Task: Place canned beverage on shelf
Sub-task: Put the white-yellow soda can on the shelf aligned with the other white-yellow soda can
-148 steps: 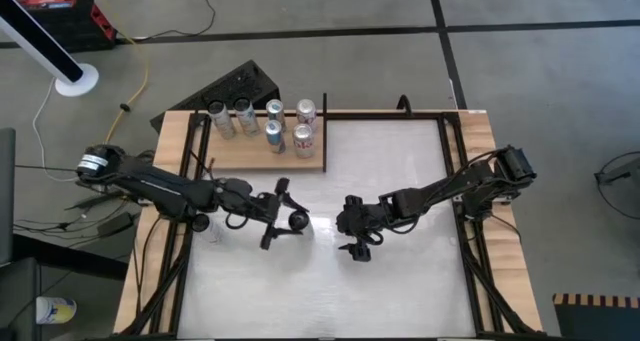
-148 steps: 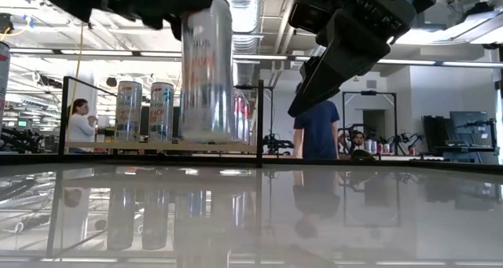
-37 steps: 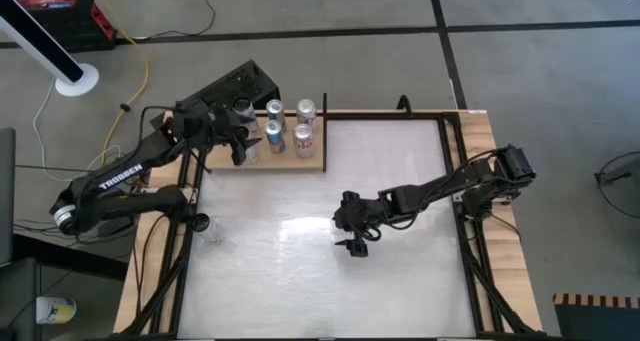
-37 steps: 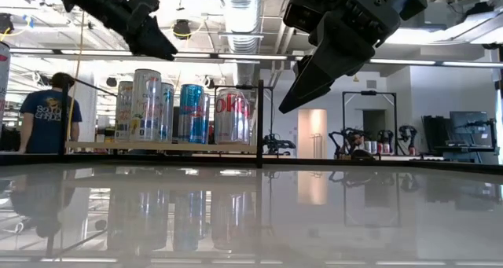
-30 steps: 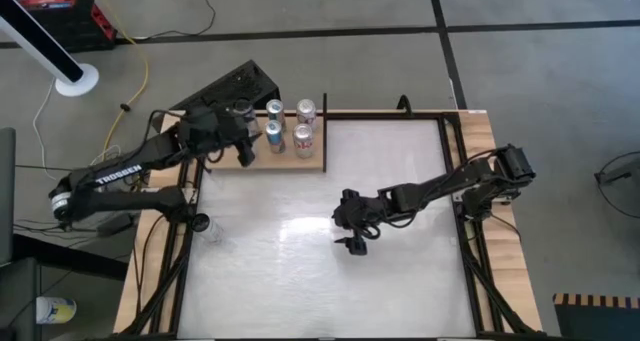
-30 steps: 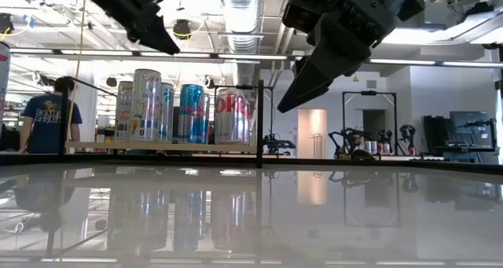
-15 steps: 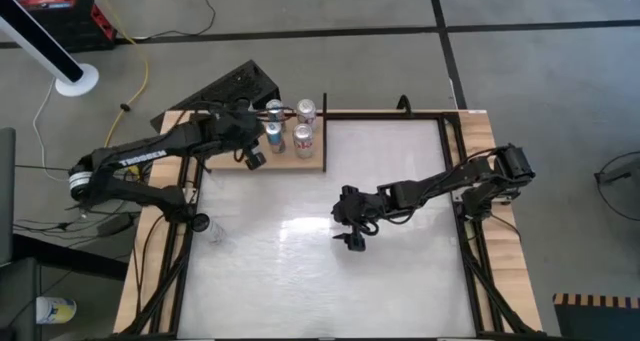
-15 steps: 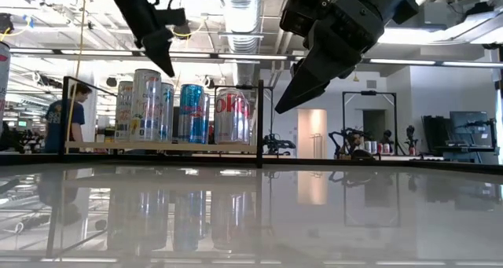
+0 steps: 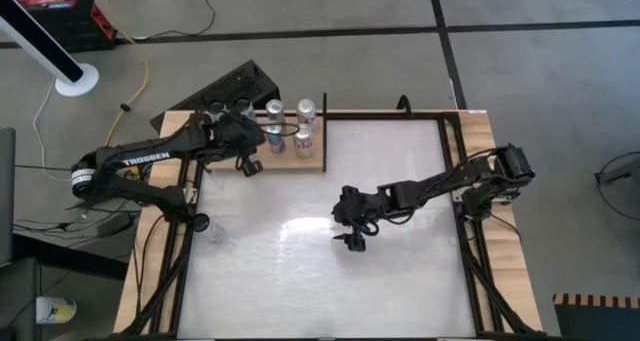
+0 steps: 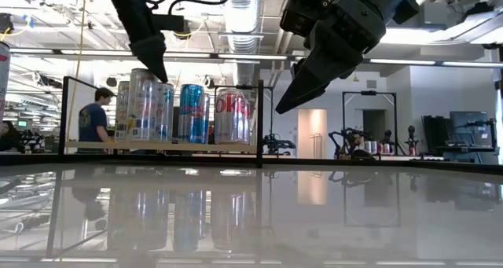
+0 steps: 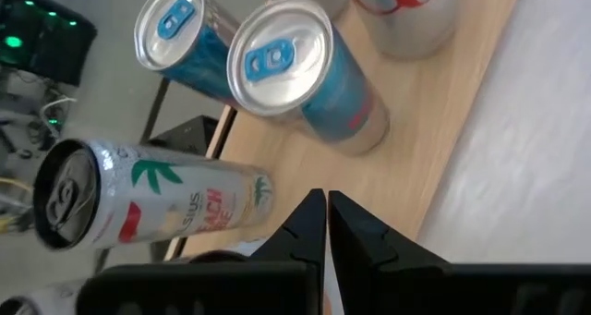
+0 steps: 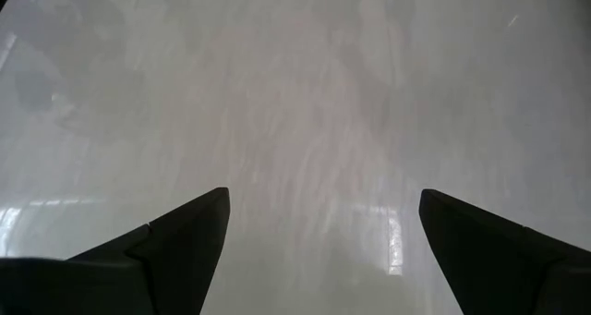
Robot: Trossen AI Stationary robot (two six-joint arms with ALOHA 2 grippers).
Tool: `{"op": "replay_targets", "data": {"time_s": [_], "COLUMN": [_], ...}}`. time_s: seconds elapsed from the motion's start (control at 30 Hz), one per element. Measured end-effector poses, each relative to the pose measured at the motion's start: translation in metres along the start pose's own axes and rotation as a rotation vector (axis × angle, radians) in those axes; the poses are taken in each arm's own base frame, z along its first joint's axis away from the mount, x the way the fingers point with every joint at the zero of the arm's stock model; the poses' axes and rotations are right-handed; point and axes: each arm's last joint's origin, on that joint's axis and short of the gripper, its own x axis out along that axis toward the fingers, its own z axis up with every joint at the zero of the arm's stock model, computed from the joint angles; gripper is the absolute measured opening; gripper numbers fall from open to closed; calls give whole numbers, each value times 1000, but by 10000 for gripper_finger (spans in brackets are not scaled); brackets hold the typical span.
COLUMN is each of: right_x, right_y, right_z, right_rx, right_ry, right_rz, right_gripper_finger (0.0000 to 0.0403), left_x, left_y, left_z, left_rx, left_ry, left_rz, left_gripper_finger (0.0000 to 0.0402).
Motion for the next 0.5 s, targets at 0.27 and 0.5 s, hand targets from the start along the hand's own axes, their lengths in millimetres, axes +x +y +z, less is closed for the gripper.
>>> {"op": "replay_targets", "data": {"time_s": [0.27,0.5], "right_x": [0,0], "right_y": [0,0], "right_z": [0,0], "right_rx": [1,1], "right_ry": [-1,-1], "right_rz": [1,1], "right_gripper_finger": [379,379], "left_x": [-1,-1], "left_y": [-2,-2], "left_z": [-11,-14], "left_rx": [24,18], "left_ry": [112,142], "left_rz": [70,84], "left_gripper_finger": [0,0]}}
